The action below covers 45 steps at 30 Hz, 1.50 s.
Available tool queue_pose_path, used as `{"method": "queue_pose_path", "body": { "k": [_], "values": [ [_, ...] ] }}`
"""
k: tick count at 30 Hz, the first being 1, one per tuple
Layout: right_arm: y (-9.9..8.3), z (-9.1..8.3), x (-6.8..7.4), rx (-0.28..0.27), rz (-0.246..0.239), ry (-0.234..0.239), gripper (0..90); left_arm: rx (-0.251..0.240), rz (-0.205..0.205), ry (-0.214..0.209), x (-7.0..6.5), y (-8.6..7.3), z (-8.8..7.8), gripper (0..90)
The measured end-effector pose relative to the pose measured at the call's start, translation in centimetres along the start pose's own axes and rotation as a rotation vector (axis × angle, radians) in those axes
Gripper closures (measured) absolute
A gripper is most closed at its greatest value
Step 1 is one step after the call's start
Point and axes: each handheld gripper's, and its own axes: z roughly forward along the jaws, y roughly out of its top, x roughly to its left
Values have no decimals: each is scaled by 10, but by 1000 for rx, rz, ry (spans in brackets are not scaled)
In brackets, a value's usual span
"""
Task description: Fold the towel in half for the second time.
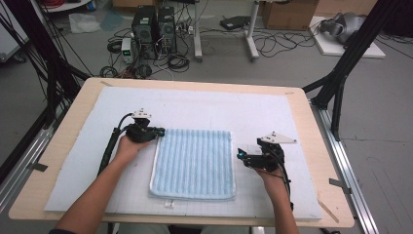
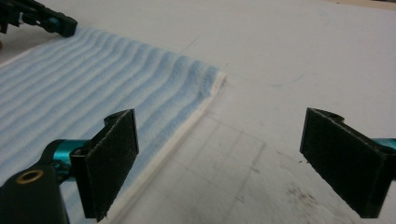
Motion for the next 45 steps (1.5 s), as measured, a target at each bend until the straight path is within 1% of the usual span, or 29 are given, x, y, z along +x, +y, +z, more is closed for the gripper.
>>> {"method": "queue_pose_path", "body": {
  "k": [1, 4, 6, 9, 10, 12, 13, 14, 16, 18, 19, 21, 23, 24, 25, 26, 28, 30, 31, 33, 34, 36, 37, 39, 40, 41, 42, 44, 45],
  "values": [
    [3, 3, 2, 11, -4, 3, 107, 3, -2, -3, 1, 0, 0, 853],
    [9, 14, 3, 32, -27, 21, 107, -1, -30, -4, 1, -1, 0, 849],
    [14, 24, 0, 50, -20, 26, 107, -1, -39, -3, 2, -1, 0, 845],
    [22, 40, -3, 88, -28, 19, 108, -3, -36, -1, 1, -1, 0, 845],
    [24, 45, -4, 102, -24, 15, 112, -1, -30, -2, 1, -1, 0, 845],
    [28, 54, -6, 115, -23, 16, 204, -3, -31, -2, 1, -1, 0, 846],
    [30, 59, -7, 121, -22, 30, 235, -3, -31, -2, 1, -1, 0, 846],
    [31, 62, -8, 134, -18, 34, 240, 0, -29, -2, 1, -1, -1, 845],
    [33, 70, -9, 157, -14, 33, 279, -2, -31, -1, 1, -1, 0, 845],
    [36, 77, -9, 176, -19, 29, 310, -4, -31, -1, 1, -2, 0, 845],
    [37, 79, -9, 172, -27, 29, 352, -4, -31, -1, 1, -2, 0, 845],
    [39, 84, -8, 189, -33, 34, 377, -5, -31, 0, 1, -2, 0, 845],
    [39, 89, -8, 207, -31, 43, 431, -1, -29, -1, 1, -2, 0, 845],
    [38, 91, -7, 214, -36, 45, 463, 0, -28, 0, 1, -2, 0, 846],
    [38, 93, -6, 215, -51, 60, 497, -1, -28, 0, 1, -2, 0, 846],
    [37, 94, -5, 221, -62, 63, 503, -1, -28, -1, 1, -2, 0, 846],
    [37, 96, -4, 235, -77, 61, 571, -2, -30, -2, 1, -2, 0, 846],
    [37, 96, -4, 236, -84, 71, 657, -1, -30, -3, 1, -2, 0, 847],
    [38, 96, -3, 239, -78, 75, 710, -1, -32, -3, 1, -2, 0, 847],
    [38, 97, -2, 239, -86, 98, 800, -6, -37, -7, 2, -2, -1, 850],
    [39, 97, -1, 237, -103, 100, 813, -9, -44, -11, 3, -2, -1, 853],
    [40, 96, -2, 219, -115, 95, 819, -24, -69, -10, 5, -1, -2, 856],
    [41, 96, -2, 207, -112, 92, 820, -42, -75, -5, 6, 0, -3, 857],
    [45, 95, -4, 190, -110, 76, 821, -113, -88, -4, 8, 5, -7, 859],
    [49, 94, -4, 175, -107, 62, 822, -136, -84, -3, 8, 10, -9, 860],
    [52, 93, -4, 147, -110, 44, 822, -151, -64, -2, 9, 15, -11, 860],
    [56, 93, -5, 133, -107, 27, 822, -165, -52, -3, 9, 20, -12, 860],
    [64, 92, -4, 108, -115, -1, 822, -194, -39, -12, 11, 28, -17, 859],
    [66, 91, -5, 88, -112, -10, 822, -215, -42, -20, 11, 30, -18, 859]
  ]
}}
